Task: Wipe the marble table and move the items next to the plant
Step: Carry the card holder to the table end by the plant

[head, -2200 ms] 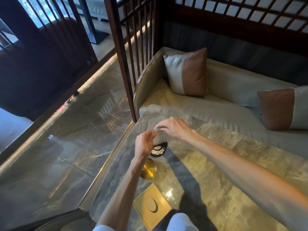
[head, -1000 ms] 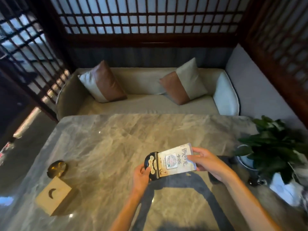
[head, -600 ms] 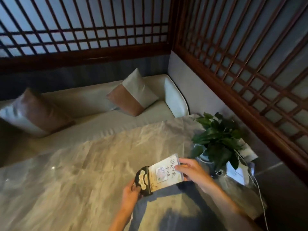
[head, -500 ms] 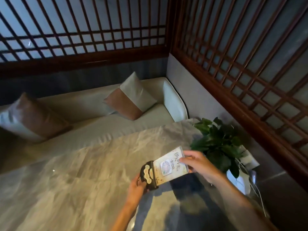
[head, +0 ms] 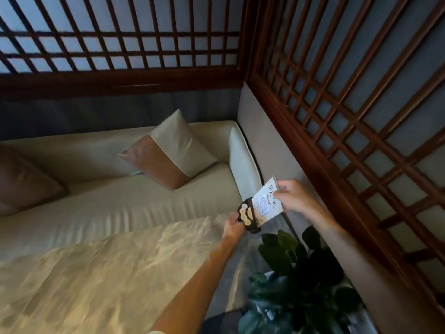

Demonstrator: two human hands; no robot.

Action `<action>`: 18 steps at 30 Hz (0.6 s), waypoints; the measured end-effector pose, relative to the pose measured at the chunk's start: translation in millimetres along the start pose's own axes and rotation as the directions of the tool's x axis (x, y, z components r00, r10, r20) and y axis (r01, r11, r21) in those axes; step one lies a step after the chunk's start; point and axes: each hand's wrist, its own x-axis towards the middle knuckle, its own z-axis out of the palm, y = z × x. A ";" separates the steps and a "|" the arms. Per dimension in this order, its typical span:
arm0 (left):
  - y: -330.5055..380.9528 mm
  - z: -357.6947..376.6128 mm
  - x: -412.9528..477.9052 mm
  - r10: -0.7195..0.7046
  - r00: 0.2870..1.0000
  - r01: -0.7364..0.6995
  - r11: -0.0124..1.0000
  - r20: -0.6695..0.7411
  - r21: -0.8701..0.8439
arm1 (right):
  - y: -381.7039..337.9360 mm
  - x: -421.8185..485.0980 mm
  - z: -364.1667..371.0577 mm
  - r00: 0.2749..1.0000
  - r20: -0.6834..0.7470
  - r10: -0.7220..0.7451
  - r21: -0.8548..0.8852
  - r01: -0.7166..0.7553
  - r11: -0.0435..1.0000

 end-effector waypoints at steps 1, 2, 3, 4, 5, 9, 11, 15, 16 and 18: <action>-9.2 8.9 12.5 -0.036 0.999 0.036 0.999 0.023 0.000 | 14.3 16.7 4.0 1.000 0.000 0.002 -0.046 -0.002 0.999; -21.9 16.8 26.5 -0.066 0.997 0.065 0.998 0.041 0.004 | 29.9 31.9 8.7 1.000 -0.001 0.008 -0.103 -0.008 0.995; -29.4 21.7 34.0 -0.094 0.994 0.092 0.995 0.048 0.033 | 42.9 43.6 12.5 1.000 -0.002 0.018 -0.157 -0.018 0.987; -37.0 25.0 41.1 -0.106 0.993 0.103 0.993 0.051 0.053 | 54.9 54.0 16.2 1.000 -0.002 0.031 -0.194 -0.031 0.981; -46.8 27.4 48.3 -0.119 0.992 0.115 0.991 0.051 0.066 | 68.5 65.0 20.6 0.999 0.002 0.045 -0.212 -0.043 0.976; -60.7 37.9 60.9 -0.175 0.974 0.154 0.977 0.142 0.147 | 84.9 72.4 27.5 0.996 -0.004 0.092 -0.231 -0.090 0.969; -63.1 42.7 66.6 -0.170 0.968 0.140 0.976 0.184 0.169 | 89.3 71.0 27.8 0.996 -0.011 0.090 -0.271 -0.090 0.958; -76.4 56.4 82.8 -0.192 0.960 0.156 0.971 0.201 0.181 | 102.1 69.3 30.3 0.998 0.002 0.069 -0.306 -0.066 0.950; -79.2 59.0 84.2 -0.200 0.957 0.165 0.971 0.211 0.172 | 104.1 67.8 31.0 0.997 0.002 0.075 -0.303 -0.071 0.950; -89.1 64.1 89.2 -0.173 0.956 0.126 0.971 0.238 0.201 | 108.1 65.5 31.8 0.996 -0.007 0.084 -0.287 -0.083 0.954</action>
